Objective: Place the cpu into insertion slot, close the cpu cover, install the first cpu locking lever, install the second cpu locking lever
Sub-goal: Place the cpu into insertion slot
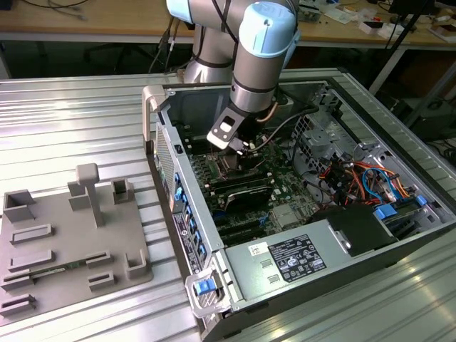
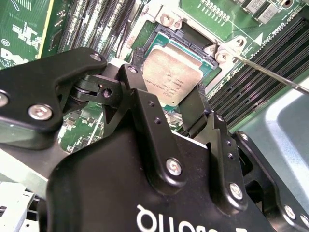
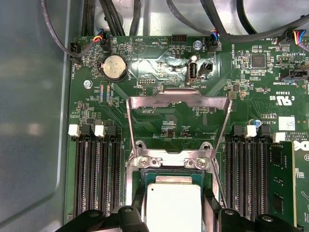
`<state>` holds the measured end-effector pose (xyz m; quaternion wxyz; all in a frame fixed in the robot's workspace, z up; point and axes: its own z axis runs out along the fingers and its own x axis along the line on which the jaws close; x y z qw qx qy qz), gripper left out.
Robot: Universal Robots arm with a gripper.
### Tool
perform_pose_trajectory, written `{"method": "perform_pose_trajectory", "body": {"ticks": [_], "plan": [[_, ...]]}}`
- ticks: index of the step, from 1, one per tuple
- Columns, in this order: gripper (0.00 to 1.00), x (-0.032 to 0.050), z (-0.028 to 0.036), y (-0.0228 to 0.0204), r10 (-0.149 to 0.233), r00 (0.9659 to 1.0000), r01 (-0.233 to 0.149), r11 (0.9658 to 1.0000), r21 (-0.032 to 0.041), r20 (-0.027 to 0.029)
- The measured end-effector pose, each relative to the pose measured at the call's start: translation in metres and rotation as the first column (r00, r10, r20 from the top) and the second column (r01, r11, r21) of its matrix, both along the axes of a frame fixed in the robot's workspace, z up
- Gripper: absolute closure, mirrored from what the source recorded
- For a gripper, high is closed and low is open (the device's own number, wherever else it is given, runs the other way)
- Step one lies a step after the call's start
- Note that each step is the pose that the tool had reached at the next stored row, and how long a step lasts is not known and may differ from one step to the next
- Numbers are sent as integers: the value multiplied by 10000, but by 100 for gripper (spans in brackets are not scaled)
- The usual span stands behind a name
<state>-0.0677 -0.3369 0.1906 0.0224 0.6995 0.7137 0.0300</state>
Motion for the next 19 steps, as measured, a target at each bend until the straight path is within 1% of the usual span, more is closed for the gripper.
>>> {"method": "perform_pose_trajectory", "body": {"ticks": [2, 12, 13, 14, 15, 16, 19], "plan": [[45, -1, 1, -1, 1, 10000, -1, 10000, -12, -12], [45, -1, 1, -1, 1, 10000, -1, 10000, -19, -16], [45, -2, 2, -3, -1, 10000, 0, 10000, -27, -14], [40, -4, 1, -6, 0, 10000, 0, 10000, -14, -12], [40, 0, -11, 3, -1, 10000, 1, 10000, 18, 1], [33, 1, -12, 3, -1, 10000, 1, 10000, 16, 6], [33, 1, -13, 3, 0, 10000, 0, 10000, 17, 8]]}}
